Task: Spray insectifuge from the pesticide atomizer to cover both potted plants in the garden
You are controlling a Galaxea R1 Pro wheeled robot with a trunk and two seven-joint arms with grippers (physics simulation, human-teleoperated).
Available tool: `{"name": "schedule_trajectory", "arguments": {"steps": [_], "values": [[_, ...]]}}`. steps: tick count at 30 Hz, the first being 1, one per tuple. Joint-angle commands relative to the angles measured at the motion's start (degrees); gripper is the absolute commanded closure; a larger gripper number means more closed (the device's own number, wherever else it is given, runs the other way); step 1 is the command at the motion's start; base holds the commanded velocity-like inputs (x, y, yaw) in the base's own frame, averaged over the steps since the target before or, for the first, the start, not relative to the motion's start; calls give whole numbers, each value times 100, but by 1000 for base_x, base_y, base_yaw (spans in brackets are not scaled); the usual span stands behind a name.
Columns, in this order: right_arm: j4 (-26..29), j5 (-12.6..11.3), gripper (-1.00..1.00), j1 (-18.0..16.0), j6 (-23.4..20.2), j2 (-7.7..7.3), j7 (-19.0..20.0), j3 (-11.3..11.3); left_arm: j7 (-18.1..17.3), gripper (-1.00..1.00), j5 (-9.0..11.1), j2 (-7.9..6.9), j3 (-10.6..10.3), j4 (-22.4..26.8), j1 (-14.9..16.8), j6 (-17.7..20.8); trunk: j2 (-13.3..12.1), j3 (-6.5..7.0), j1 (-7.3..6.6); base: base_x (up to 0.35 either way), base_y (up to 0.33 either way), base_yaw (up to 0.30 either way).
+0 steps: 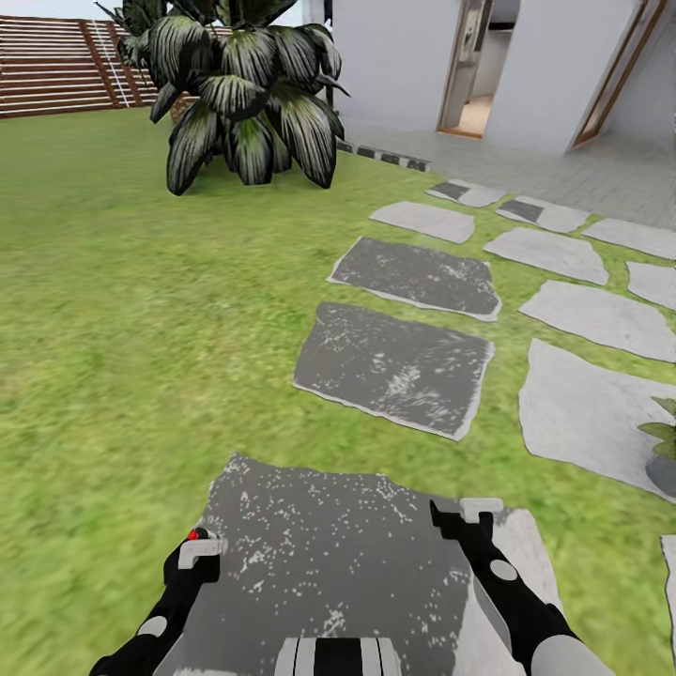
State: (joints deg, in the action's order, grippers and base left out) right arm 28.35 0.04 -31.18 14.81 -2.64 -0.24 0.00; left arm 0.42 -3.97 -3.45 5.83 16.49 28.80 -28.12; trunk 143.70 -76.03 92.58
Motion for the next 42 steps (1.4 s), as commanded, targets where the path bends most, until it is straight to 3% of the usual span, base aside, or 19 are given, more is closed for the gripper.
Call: {"name": "schedule_trajectory", "arguments": {"steps": [1,2,5,11,17,22,35,42], "values": [[-5,0,-100,-2,38,0,-2,0,3,100,-42,6,31,-5,3,-18,0,19,-3,0,0,0],[-153,11,-100,77,619,-10,-1,-5,-4,100,-51,12,-1,-7,3,40,-2,47,-6,0,0,-28],[-512,18,-100,151,686,-17,6,-3,-11,100,-59,-20,-3,-21,-33,66,-6,136,-14,0,0,-63],[-305,21,-100,156,694,-34,8,-15,-12,100,-52,-17,-3,-102,-139,70,-14,322,-29,0,0,-79],[-480,4,-100,234,705,-258,1,-9,-15,100,-51,-23,-3,-112,-171,70,-22,508,-45,0,0,-26],[-626,2,-100,259,803,-319,1,-10,-14,100,-51,-11,-3,-111,-173,73,-28,664,-57,0,0,-2],[-672,13,-100,265,822,-317,59,9,-15,100,-60,2,-11,-113,-173,75,-46,1068,-91,0,0,-20],[-751,13,-100,268,822,-290,56,9,-15,100,-60,2,-12,-119,-173,77,-327,1247,-245,0,0,-79]]}}
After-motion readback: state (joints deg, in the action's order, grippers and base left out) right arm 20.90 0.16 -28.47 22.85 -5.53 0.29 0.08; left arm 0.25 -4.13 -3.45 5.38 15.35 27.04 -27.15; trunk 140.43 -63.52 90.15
